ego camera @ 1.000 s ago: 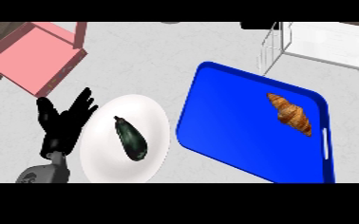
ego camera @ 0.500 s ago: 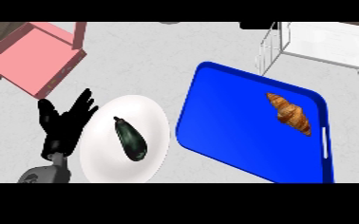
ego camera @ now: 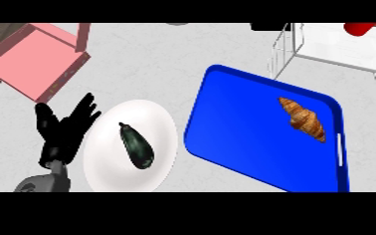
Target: Pick the can from the tray and place it in the tiered shelf
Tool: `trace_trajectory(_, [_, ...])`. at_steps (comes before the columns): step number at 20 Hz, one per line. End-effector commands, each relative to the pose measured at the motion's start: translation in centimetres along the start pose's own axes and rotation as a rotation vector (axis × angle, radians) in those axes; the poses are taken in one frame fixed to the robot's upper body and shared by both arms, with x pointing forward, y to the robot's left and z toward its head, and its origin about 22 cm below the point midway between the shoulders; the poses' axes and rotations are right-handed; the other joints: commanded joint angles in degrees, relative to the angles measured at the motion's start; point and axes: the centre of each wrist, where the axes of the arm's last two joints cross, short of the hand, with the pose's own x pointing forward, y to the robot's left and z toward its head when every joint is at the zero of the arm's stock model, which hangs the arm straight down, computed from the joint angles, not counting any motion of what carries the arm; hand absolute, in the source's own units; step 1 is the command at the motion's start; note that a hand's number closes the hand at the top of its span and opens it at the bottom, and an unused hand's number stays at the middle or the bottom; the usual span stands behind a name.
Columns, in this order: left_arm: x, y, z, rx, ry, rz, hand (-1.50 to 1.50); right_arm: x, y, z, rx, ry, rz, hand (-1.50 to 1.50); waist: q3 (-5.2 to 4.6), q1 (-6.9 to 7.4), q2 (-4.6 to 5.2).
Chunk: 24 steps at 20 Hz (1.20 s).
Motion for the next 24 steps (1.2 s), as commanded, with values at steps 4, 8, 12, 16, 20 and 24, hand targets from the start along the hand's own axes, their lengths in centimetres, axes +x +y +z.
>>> trace_trajectory(4, [-0.5, -0.8, -0.5, 0.032, 0.049, 0.008, 0.00, 0.0, -3.8, 0.0, -0.118, 0.038, -0.262, -1.50, -0.21, -0.33, 0.28])
trace_trajectory(8, [-3.5, 0.5, 1.0, 0.014, 0.050, 0.004, 0.00, 2.3, -7.9, 0.6, -0.273, 0.039, -0.226, -1.50, -0.32, 0.07, 0.24])
trace_trajectory(12, [-1.2, 0.4, -0.2, 0.012, 0.052, -0.013, 0.00, -0.2, -10.1, 1.2, -0.393, 0.105, -0.220, -1.50, -0.25, -0.58, 0.27])
trace_trajectory(16, [-1.7, -0.2, -0.2, 0.018, 0.063, 0.001, 0.00, -2.5, -14.2, 2.4, -0.477, 0.137, -0.296, -1.50, -0.20, -1.01, 0.19])
trace_trajectory(20, [-1.8, -0.3, 0.3, 0.029, 0.048, 0.001, 0.00, -5.3, -19.0, 4.6, -0.478, 0.139, -0.362, -1.50, -0.14, -1.25, 0.10])
trace_trajectory(24, [-1.5, -0.3, -0.2, 0.034, 0.048, 0.019, 0.00, -7.8, -22.1, 6.6, -0.400, 0.121, -0.348, -1.50, -0.03, -1.45, 0.32])
